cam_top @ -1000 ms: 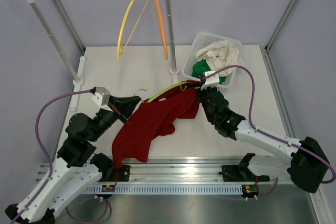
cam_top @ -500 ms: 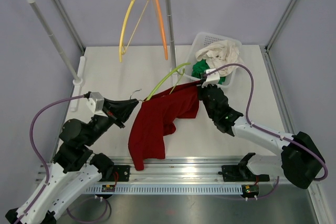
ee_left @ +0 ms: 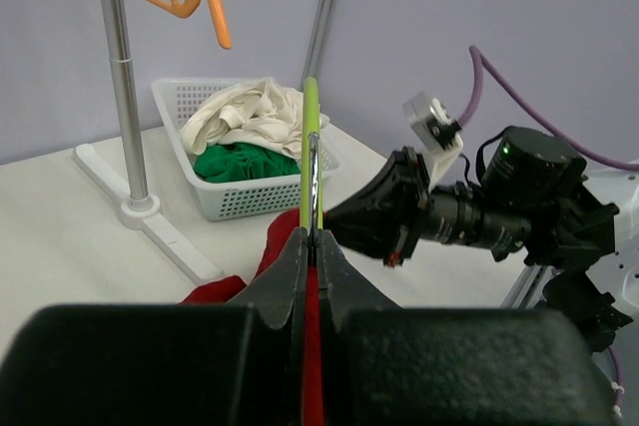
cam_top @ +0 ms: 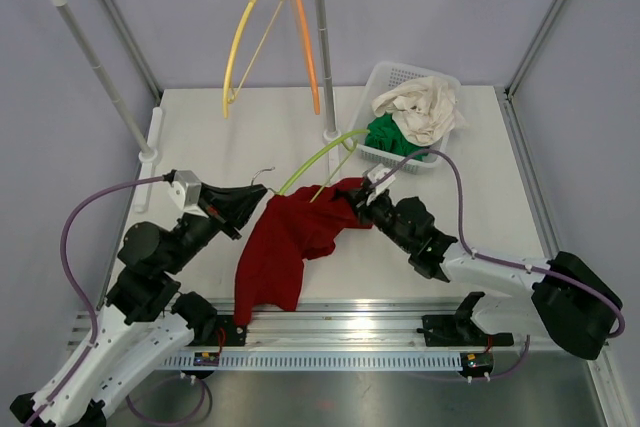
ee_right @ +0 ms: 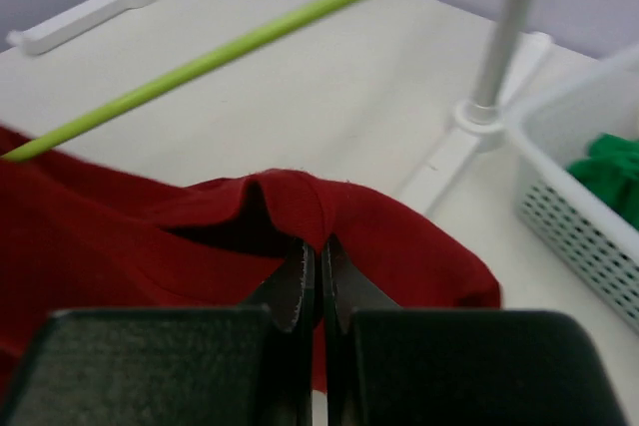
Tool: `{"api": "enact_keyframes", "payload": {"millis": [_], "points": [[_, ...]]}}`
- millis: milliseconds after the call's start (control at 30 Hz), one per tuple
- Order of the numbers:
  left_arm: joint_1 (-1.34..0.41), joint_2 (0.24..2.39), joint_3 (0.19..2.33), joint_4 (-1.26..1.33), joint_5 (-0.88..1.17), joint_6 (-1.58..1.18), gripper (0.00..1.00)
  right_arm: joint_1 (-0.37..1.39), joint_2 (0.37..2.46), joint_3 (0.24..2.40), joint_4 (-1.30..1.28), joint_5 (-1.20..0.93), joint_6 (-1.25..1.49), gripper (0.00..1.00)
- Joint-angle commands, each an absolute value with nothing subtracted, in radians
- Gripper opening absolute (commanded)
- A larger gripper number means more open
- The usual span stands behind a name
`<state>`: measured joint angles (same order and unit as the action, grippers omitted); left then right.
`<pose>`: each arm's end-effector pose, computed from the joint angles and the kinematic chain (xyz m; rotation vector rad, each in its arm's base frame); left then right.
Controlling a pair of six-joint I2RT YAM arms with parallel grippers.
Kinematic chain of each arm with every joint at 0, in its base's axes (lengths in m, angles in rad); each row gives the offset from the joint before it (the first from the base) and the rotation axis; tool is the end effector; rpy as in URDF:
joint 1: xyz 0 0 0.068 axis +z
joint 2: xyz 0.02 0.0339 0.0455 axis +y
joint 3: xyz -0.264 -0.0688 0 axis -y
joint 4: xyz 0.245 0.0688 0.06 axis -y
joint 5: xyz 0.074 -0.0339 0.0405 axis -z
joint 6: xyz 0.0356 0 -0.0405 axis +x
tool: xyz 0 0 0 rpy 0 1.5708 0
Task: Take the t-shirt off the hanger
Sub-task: Remove the tshirt from the hanger
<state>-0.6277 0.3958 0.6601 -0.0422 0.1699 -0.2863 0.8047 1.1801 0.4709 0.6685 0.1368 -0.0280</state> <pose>0.0803 -0.0657 0.3612 0.3846 1.3538 -0.8794 0.1794 0.1794 0.2391 -0.5610 1.5338 0.4891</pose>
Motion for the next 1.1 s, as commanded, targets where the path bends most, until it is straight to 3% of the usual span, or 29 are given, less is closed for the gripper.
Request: {"api": "enact_keyframes", "payload": {"millis": [0, 567, 1067], "points": [[-0.629, 0.405, 0.661, 0.126, 0.144, -0.307, 0.0, 0.914, 1.232, 0.454, 0.845, 0.031, -0.12, 0.0], [-0.629, 0.477, 0.532, 0.51, 0.144, -0.328, 0.0, 0.992, 1.262, 0.38, 0.98, -0.314, -0.178, 0.0], [-0.629, 0.457, 0.391, 0.954, 0.238, -0.509, 0.0, 1.095, 1.328, 0.43, 0.92, -0.259, -0.245, 0.03]]}}
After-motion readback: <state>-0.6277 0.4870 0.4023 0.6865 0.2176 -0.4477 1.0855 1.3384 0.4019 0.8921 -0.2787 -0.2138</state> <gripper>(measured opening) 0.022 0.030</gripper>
